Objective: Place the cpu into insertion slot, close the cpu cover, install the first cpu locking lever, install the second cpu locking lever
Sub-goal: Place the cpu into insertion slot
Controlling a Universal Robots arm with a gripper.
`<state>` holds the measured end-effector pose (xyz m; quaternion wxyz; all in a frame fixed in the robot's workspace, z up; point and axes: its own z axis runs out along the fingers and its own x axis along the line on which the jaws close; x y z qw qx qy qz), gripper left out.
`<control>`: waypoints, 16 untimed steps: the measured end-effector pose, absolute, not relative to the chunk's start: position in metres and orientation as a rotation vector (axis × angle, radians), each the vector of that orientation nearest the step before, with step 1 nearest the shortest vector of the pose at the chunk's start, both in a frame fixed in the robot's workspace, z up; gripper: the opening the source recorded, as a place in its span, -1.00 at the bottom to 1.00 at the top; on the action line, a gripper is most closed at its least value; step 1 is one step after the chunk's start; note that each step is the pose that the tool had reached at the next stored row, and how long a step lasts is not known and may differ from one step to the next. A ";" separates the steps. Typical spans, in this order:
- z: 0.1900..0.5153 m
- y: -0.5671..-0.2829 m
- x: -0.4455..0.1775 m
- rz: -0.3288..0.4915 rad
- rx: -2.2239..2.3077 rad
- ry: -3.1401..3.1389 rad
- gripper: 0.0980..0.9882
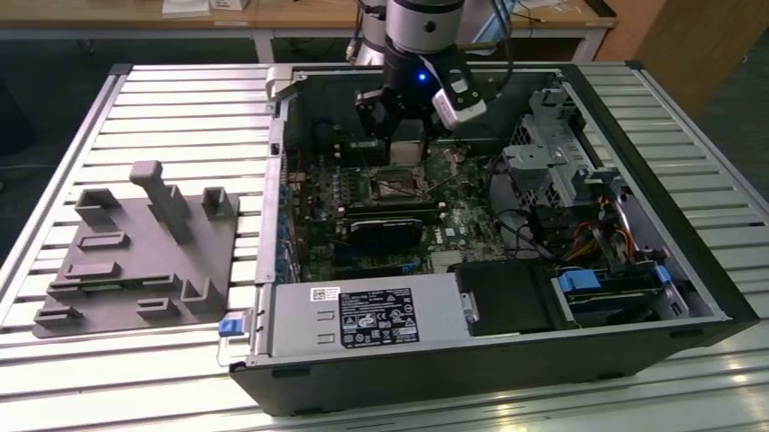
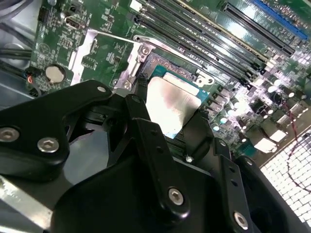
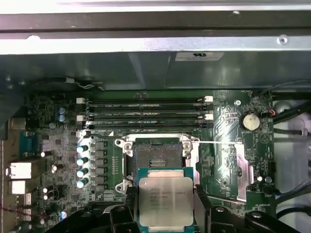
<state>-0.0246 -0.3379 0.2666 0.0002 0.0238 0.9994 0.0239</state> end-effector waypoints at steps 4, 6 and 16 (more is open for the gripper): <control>0.265 -0.338 -0.025 0.075 0.188 3.133 -0.01; 0.264 -0.338 -0.025 0.075 0.243 3.128 -0.01; 0.260 -0.338 -0.025 0.074 0.526 3.089 -0.01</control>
